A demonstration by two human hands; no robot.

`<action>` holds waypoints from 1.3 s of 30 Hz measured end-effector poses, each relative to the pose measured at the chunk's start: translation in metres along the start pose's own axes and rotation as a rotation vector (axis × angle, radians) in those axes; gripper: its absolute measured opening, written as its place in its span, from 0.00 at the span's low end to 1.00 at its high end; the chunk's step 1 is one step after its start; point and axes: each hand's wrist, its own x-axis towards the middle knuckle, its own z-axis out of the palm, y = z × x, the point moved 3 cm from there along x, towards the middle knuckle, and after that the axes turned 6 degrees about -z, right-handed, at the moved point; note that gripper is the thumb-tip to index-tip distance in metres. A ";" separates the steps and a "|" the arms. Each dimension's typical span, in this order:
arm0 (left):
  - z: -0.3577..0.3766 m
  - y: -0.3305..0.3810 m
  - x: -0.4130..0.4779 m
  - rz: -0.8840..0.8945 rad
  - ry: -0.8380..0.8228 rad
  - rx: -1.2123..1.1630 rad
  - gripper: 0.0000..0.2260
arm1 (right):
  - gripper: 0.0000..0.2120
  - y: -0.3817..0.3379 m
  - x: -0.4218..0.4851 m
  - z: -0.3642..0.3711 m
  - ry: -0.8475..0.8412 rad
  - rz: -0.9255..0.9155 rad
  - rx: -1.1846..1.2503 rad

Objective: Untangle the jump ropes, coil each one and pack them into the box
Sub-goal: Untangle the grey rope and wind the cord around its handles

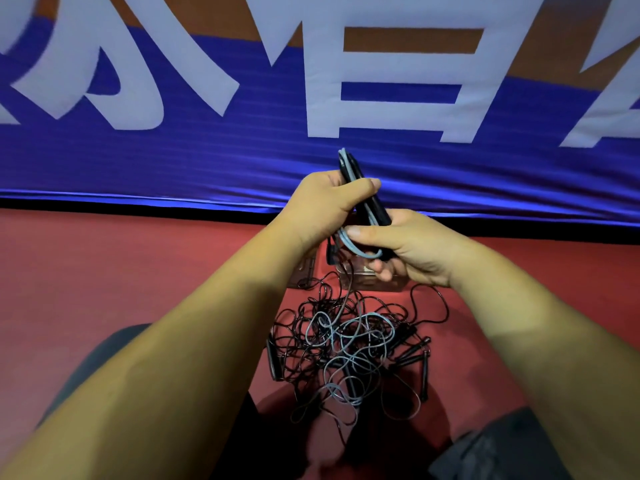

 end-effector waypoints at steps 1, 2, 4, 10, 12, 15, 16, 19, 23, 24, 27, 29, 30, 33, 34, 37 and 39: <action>-0.001 0.000 0.000 0.008 0.007 0.022 0.13 | 0.10 -0.002 -0.001 0.000 -0.027 0.014 -0.004; -0.002 0.002 0.000 0.018 0.020 0.049 0.14 | 0.11 -0.005 -0.002 -0.001 -0.049 0.026 -0.020; -0.004 0.003 -0.002 0.041 0.053 0.117 0.18 | 0.12 -0.008 -0.004 -0.002 -0.066 0.052 -0.105; -0.016 0.011 -0.011 0.074 0.029 0.418 0.31 | 0.14 -0.007 -0.005 -0.001 0.043 0.044 -0.264; -0.029 0.011 -0.015 0.015 -0.105 0.481 0.31 | 0.12 -0.008 -0.003 -0.007 0.095 0.012 -0.204; -0.046 -0.003 -0.017 -0.049 -0.400 0.528 0.20 | 0.13 -0.004 -0.002 -0.021 0.168 0.038 -0.169; -0.050 -0.010 -0.017 -0.063 -0.469 0.567 0.13 | 0.14 -0.002 -0.002 -0.025 0.186 0.062 -0.178; -0.056 -0.028 -0.011 -0.079 -0.496 0.763 0.05 | 0.17 0.002 -0.002 -0.027 0.155 0.090 -0.209; -0.057 -0.031 -0.004 -0.043 -0.298 0.931 0.04 | 0.23 0.002 -0.002 -0.021 -0.031 0.069 -0.309; -0.058 -0.030 -0.003 -0.013 -0.241 0.930 0.04 | 0.24 0.003 -0.002 -0.019 -0.108 0.078 -0.366; -0.057 -0.020 -0.002 0.085 -0.116 0.842 0.03 | 0.20 0.004 -0.004 -0.009 -0.309 0.118 -0.491; -0.056 -0.014 -0.005 0.125 -0.101 0.719 0.07 | 0.16 0.004 -0.005 -0.001 -0.404 0.128 -0.480; -0.055 -0.010 -0.007 0.136 -0.134 0.665 0.09 | 0.15 0.003 -0.005 0.005 -0.453 0.138 -0.462; -0.051 -0.006 -0.014 0.118 -0.324 0.539 0.09 | 0.16 0.009 -0.003 0.014 -0.593 0.246 -0.468; -0.050 -0.004 -0.015 0.087 -0.373 0.501 0.07 | 0.15 0.013 -0.003 0.016 -0.625 0.296 -0.496; -0.045 -0.002 -0.016 0.034 -0.435 0.526 0.07 | 0.09 0.027 -0.001 0.022 -0.653 0.439 -0.520; -0.041 -0.001 -0.015 0.066 -0.431 0.630 0.08 | 0.04 0.037 0.001 0.020 -0.590 0.495 -0.556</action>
